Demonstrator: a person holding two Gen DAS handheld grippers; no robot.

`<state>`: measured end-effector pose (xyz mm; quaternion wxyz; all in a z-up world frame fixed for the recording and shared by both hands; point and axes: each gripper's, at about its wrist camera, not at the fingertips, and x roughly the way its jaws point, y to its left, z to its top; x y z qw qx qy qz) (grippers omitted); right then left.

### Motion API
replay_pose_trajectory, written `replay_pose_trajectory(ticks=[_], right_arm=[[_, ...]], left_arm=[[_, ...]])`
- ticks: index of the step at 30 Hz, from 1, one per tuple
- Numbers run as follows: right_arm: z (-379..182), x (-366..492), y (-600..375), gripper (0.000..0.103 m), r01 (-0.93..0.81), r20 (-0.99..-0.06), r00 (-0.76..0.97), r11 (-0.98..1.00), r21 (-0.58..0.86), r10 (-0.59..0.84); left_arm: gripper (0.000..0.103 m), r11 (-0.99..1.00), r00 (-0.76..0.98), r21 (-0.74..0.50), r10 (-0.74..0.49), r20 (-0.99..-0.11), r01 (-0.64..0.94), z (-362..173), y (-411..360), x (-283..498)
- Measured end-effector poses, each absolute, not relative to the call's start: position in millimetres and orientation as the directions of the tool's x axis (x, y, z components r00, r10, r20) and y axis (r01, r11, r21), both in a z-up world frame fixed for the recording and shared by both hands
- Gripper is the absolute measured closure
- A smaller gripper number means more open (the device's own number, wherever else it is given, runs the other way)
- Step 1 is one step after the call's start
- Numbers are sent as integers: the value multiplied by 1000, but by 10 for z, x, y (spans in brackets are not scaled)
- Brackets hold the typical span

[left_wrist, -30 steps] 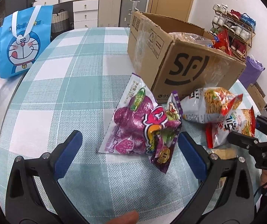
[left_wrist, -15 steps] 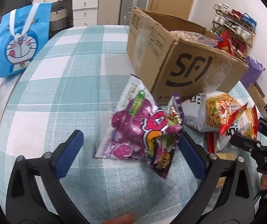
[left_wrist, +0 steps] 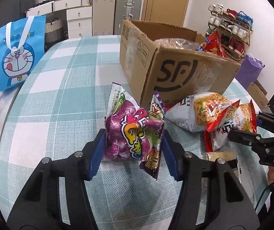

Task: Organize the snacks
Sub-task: 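Lift and carry both held bags over the cardboard box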

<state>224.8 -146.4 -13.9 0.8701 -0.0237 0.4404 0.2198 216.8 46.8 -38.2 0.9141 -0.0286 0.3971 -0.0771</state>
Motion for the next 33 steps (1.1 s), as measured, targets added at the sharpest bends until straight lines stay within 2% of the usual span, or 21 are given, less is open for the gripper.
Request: replay_pose_trajectory(ticks=[22, 33], right_arm=[[190, 2222, -1819, 54, -372, -706, 586, 906, 201, 398], [468, 2118, -1977, 54, -364, -603, 670, 900, 241, 433]], left_arm=[[50, 986, 738, -117, -165, -654, 117, -85, 447, 1939], [50, 985, 777, -105, -171, -607, 134, 204, 366, 1765]])
